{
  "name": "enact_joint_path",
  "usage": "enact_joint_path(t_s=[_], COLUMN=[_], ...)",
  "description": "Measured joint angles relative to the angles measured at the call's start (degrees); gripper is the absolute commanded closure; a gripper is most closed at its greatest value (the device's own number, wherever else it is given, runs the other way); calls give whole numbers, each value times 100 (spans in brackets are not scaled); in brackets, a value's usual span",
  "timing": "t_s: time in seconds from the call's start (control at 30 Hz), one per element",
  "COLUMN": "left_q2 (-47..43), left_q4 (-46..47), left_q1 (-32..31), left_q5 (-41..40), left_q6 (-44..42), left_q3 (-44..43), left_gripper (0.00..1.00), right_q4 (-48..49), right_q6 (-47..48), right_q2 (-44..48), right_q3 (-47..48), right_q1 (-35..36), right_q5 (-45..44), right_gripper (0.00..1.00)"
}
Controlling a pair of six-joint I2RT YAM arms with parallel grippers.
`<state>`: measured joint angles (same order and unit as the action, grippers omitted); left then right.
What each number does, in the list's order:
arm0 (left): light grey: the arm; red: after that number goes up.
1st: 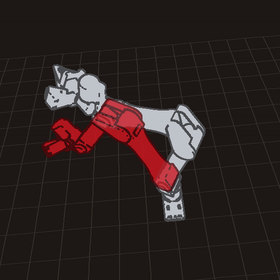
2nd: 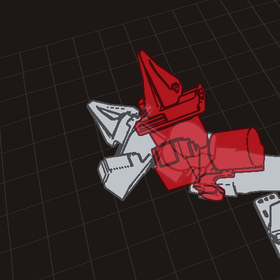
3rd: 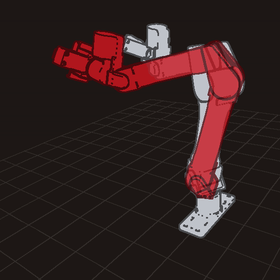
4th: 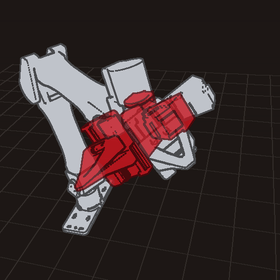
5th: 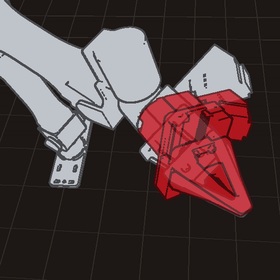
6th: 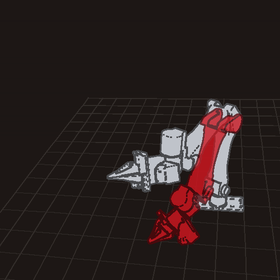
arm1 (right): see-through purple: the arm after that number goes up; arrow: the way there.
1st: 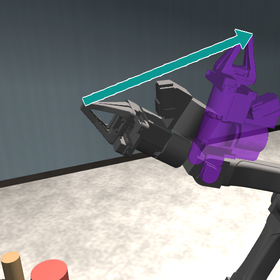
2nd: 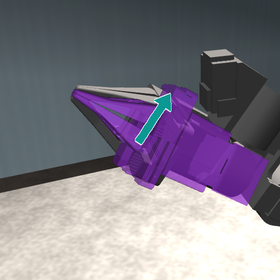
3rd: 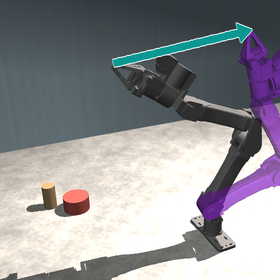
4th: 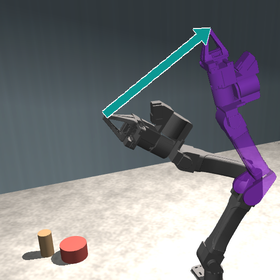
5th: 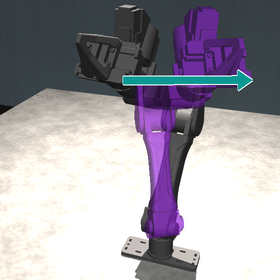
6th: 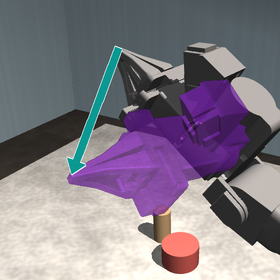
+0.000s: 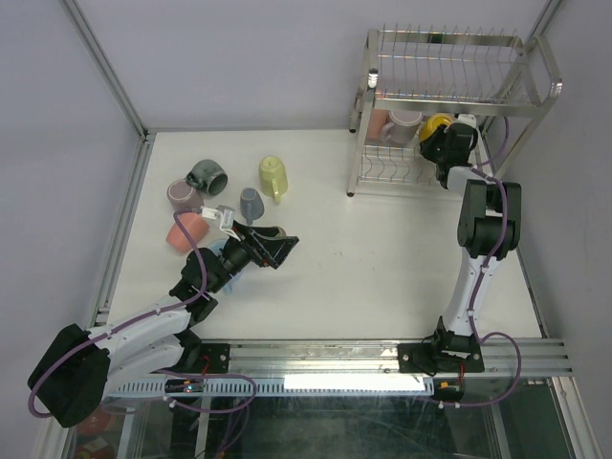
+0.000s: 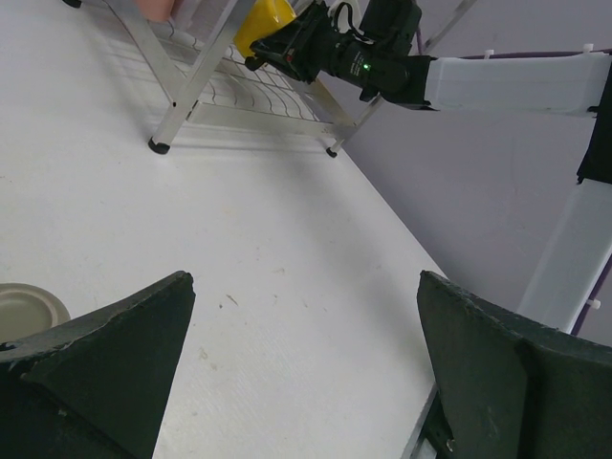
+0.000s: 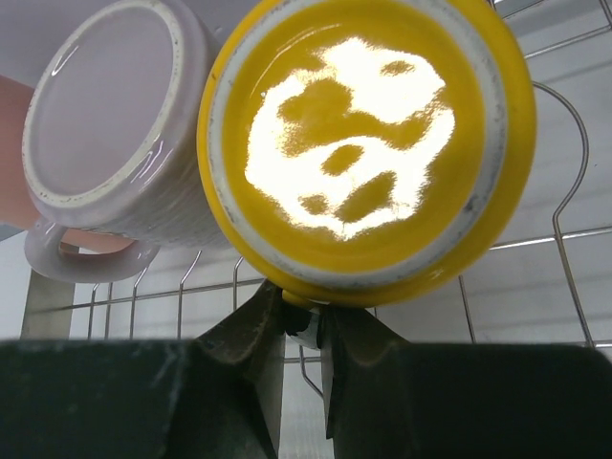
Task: Load the cups into the dish rack
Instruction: Adjust the cup in the dish rack.
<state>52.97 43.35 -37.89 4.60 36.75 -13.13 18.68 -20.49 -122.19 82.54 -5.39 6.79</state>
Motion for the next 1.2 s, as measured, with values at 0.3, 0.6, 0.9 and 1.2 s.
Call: enact_joint_path(t_s=[0.3,0.6,0.9,1.2], left_q2=[0,7,4,-111], left_q4=[-35,-46,-46,-63], left_q1=[0,0,0,0], left_q5=[0,0,0,-2], left_q6=[0,0,0,0], left_q3=[0,0,2,87], left_gripper=[1,1,1,1], right_q4=[-37,-149,-203,-133], right_q6=[0,11,125,424], right_q2=[0,52,131,560], right_q3=[4,4,4,-284], right_q1=[39,63,103,103], right_q5=[15,24,131,168], right_gripper=[91,74,54,53])
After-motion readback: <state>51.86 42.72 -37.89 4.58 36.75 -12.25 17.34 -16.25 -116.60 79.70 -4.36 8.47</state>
